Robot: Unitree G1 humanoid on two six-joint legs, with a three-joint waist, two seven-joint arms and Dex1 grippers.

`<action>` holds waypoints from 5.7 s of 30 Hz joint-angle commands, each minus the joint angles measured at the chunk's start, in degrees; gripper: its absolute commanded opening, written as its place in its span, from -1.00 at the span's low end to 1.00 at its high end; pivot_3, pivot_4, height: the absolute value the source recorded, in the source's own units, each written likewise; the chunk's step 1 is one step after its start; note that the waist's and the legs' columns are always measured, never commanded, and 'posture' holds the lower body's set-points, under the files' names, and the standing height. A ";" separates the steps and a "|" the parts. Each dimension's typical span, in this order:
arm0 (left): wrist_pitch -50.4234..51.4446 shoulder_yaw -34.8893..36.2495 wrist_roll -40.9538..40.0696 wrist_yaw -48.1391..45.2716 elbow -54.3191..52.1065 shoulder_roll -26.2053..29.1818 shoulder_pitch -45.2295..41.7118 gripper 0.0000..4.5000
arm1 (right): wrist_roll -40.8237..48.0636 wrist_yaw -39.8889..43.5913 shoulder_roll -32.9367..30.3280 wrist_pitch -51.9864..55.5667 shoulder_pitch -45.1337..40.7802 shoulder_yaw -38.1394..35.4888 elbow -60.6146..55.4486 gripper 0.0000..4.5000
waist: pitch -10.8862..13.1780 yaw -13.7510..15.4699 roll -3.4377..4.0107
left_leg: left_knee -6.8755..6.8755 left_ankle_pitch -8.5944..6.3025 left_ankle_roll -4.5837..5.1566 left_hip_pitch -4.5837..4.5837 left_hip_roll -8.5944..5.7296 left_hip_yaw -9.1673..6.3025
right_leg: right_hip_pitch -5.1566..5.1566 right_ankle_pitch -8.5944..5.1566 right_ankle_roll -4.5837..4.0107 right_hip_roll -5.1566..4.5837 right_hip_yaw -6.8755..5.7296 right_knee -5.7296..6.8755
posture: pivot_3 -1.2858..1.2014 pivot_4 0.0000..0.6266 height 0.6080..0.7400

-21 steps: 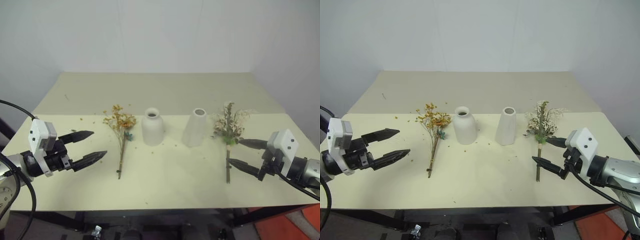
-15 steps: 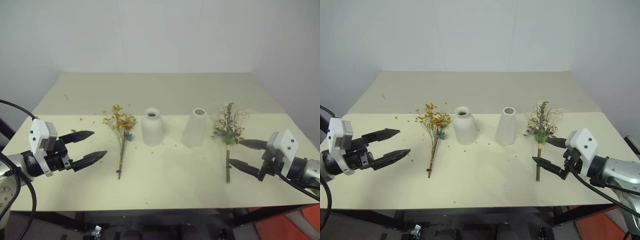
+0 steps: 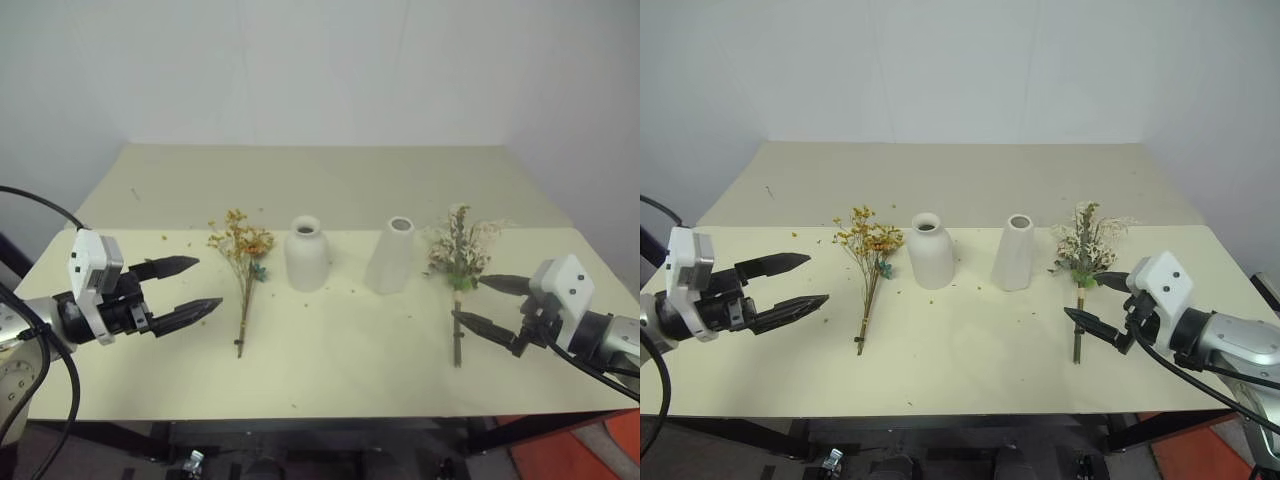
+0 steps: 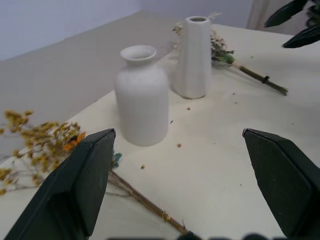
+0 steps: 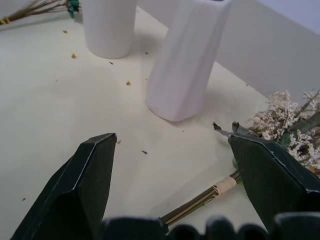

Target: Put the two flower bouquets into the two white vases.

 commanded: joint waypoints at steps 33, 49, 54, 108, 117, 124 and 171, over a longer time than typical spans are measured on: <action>-0.91 -23.42 8.87 -15.69 20.48 -6.14 -38.66 1.00 | -12.33 -33.82 19.69 46.04 -33.90 12.53 23.17 -0.21 | 0.01 -0.59 0.00 | -0.01 -0.03 0.22 -0.11 -0.04 -0.07 | -0.11 0.21 0.37 0.03 -0.02 0.05 | 0.03 -0.52 1.00; -1.33 -19.28 8.48 -10.15 22.20 -9.40 -39.06 1.00 | -14.91 -47.12 31.48 26.10 -40.75 -5.89 23.99 -0.90 | 0.03 -1.49 0.04 | -0.03 -0.02 0.24 -0.13 -0.05 -0.10 | -0.15 0.23 0.37 0.03 -0.01 0.06 | 0.03 -0.52 1.00; -0.25 -18.25 7.33 -9.40 22.44 -9.75 -39.11 1.00 | -11.01 -43.66 34.90 10.85 -42.80 -7.34 20.91 -0.90 | 0.06 -1.69 0.09 | -0.06 -0.02 0.24 -0.16 -0.05 -0.09 | -0.17 0.23 0.36 0.02 0.00 0.04 | 0.03 -0.52 1.00; 2.24 -16.08 5.78 -6.53 17.40 -7.74 -35.16 1.00 | -7.47 -22.82 42.24 -29.59 -40.99 9.34 32.43 -0.90 | 0.16 -1.60 0.25 | -0.08 -0.02 0.24 -0.11 -0.03 -0.11 | -0.17 0.38 0.11 0.04 -0.01 0.07 | 0.03 -0.52 1.00; 2.18 -16.15 5.84 -6.51 17.54 -7.65 -35.30 1.00 | -8.61 -22.68 42.75 -32.07 -39.22 10.33 34.55 -0.90 | 0.16 -1.62 0.26 | -0.08 -0.01 0.24 -0.11 -0.03 -0.11 | -0.17 0.37 0.12 0.05 -0.01 0.08 | 0.03 -0.52 1.00; 2.21 -16.15 5.80 -6.43 17.45 -7.69 -35.24 1.00 | -8.98 -22.90 43.34 -32.64 -38.62 11.20 34.64 -0.90 | 0.16 -1.63 0.26 | -0.08 -0.01 0.24 -0.10 -0.03 -0.11 | -0.17 0.37 0.13 0.05 -0.01 0.09 | 0.03 -0.52 1.00; 5.72 -10.91 4.05 -2.46 11.34 -4.21 -26.55 1.00 | -3.38 -9.45 22.06 -15.43 -14.75 11.98 4.62 0.95 | 0.17 -1.50 0.25 | -0.08 -0.02 0.23 -0.05 -0.03 -0.10 | -0.11 0.21 0.36 0.04 0.00 0.06 | 0.03 -0.52 1.00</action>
